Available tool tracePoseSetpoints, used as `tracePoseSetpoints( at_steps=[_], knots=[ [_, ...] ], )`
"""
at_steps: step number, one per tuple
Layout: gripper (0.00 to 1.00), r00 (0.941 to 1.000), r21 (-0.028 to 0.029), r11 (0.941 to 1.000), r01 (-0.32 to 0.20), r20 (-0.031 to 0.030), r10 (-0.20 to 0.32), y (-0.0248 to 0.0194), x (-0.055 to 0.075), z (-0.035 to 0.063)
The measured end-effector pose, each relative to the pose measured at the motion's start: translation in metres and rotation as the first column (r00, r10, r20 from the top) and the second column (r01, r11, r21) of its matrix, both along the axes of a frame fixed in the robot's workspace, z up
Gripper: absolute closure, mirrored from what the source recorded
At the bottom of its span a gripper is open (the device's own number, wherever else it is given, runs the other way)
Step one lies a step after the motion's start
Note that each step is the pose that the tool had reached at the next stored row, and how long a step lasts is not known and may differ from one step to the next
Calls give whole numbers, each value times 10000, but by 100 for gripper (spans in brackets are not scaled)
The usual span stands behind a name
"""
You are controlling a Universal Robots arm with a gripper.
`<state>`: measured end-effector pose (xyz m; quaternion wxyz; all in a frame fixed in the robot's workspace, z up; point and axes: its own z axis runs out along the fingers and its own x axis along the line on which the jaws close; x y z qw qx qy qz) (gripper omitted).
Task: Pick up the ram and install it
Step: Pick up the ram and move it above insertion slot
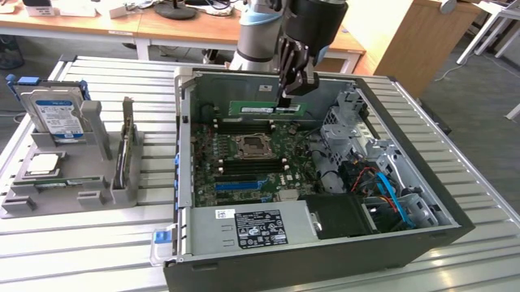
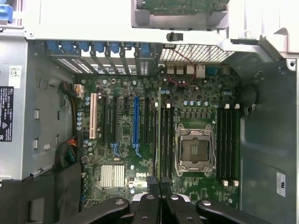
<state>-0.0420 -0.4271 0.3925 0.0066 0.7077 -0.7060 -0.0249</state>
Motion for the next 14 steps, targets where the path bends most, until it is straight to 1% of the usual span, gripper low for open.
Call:
tracePoseSetpoints(
  at_steps=[14],
  knots=[
    [88, 10000, 34, 10000, 0, -1, 0, 0, 0, -85]
  ],
)
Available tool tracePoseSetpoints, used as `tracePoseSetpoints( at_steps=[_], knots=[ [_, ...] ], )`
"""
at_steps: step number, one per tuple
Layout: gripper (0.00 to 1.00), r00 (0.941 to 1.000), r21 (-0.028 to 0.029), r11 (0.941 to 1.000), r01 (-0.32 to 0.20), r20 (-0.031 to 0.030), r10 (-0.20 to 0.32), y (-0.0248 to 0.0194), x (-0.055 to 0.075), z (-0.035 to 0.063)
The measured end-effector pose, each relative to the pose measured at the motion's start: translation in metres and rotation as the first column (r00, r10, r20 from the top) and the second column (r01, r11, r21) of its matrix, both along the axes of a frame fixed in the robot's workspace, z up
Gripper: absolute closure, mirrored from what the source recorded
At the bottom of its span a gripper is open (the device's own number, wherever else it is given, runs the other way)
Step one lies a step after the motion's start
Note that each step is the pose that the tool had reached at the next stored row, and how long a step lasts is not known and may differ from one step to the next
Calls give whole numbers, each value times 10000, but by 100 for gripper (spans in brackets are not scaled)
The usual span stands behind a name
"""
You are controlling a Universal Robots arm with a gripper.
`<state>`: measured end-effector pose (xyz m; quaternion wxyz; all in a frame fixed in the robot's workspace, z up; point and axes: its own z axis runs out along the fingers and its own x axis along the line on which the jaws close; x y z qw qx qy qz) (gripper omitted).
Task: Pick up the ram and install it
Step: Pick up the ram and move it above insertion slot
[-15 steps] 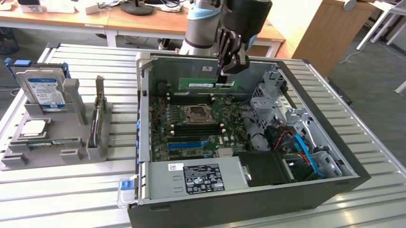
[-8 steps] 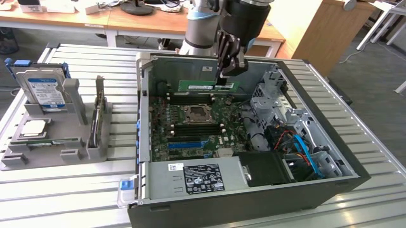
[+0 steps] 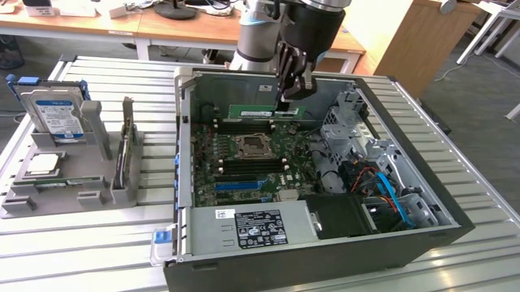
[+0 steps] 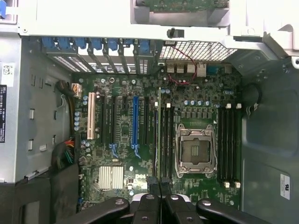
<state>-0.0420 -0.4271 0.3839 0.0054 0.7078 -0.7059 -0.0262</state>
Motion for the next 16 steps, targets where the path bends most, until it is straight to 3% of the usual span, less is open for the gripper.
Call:
tracePoseSetpoints(
  at_steps=[16],
  knots=[
    [88, 10000, 2, 10000, 0, 1, 0, 0, 86, -9]
  ],
)
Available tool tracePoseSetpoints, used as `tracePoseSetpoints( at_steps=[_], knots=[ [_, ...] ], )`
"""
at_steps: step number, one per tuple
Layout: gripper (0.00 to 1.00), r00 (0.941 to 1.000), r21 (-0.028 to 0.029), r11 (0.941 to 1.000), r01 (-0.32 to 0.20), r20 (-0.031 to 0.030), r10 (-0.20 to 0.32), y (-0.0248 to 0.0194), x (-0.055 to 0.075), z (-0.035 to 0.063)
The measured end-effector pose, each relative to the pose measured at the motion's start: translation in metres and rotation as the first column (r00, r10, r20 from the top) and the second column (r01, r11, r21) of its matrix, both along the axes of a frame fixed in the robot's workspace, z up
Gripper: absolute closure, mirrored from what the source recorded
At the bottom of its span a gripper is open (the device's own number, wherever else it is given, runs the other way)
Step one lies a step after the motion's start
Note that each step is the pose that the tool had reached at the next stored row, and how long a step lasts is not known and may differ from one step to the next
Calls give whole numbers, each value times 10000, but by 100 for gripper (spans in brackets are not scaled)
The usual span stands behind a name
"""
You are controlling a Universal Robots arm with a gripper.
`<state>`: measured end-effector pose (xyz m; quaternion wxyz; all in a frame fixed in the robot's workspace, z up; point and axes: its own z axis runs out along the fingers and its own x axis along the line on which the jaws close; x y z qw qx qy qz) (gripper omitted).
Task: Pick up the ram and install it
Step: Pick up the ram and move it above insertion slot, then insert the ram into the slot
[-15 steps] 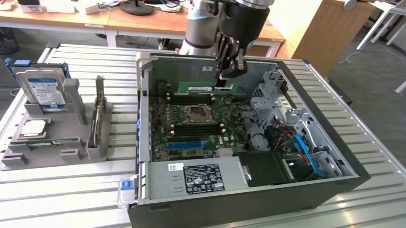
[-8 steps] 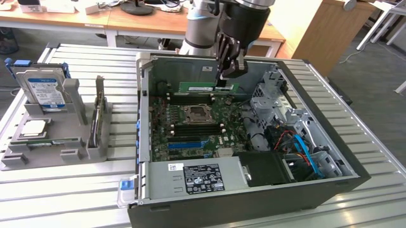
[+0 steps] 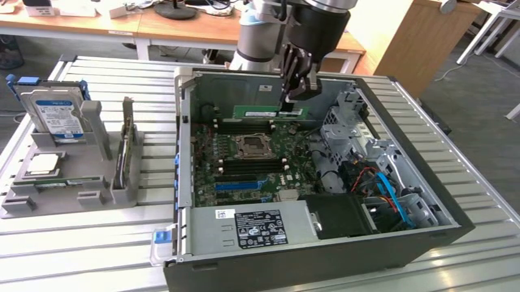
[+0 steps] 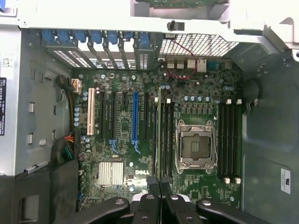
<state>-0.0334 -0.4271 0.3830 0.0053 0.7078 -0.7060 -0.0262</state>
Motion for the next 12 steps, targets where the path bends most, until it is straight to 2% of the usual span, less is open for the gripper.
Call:
tracePoseSetpoints(
  at_steps=[12],
  knots=[
    [88, 10000, 0, 10000, 0, 0, 0, 0, 10, -1]
  ],
)
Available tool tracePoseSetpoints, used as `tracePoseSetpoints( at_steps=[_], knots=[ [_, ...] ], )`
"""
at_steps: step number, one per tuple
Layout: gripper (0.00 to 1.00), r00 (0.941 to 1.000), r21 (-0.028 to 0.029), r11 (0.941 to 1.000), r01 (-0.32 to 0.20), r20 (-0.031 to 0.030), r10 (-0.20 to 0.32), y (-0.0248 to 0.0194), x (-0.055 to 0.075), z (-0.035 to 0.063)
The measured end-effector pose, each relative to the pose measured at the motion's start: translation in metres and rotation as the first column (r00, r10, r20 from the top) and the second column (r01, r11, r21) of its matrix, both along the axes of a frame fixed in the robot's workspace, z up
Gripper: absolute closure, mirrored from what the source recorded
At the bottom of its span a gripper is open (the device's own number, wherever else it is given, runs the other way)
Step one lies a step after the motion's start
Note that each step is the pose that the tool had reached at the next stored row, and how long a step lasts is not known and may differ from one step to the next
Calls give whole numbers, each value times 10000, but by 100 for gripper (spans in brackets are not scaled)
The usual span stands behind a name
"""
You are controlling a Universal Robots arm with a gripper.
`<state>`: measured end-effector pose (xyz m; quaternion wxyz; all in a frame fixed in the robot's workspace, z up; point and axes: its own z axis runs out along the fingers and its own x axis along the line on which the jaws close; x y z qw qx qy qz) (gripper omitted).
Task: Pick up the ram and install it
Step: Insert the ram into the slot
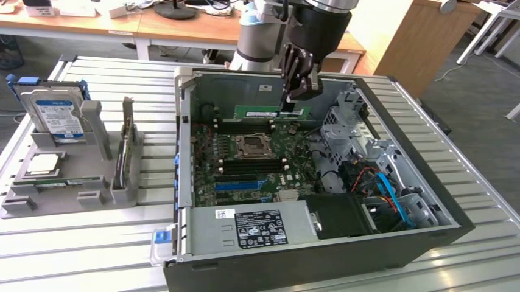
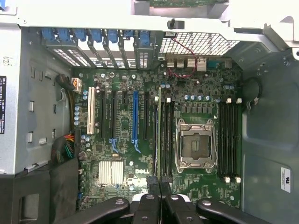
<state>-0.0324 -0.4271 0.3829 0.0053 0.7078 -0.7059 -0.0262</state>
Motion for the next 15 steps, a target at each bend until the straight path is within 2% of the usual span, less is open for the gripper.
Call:
tracePoseSetpoints(
  at_steps=[8, 15],
  knots=[
    [88, 10000, 1, 10000, 0, 0, 0, 1, 0, -9],
    [88, 10000, 1, 10000, 0, 0, 0, 0, 0, -82]
  ],
)
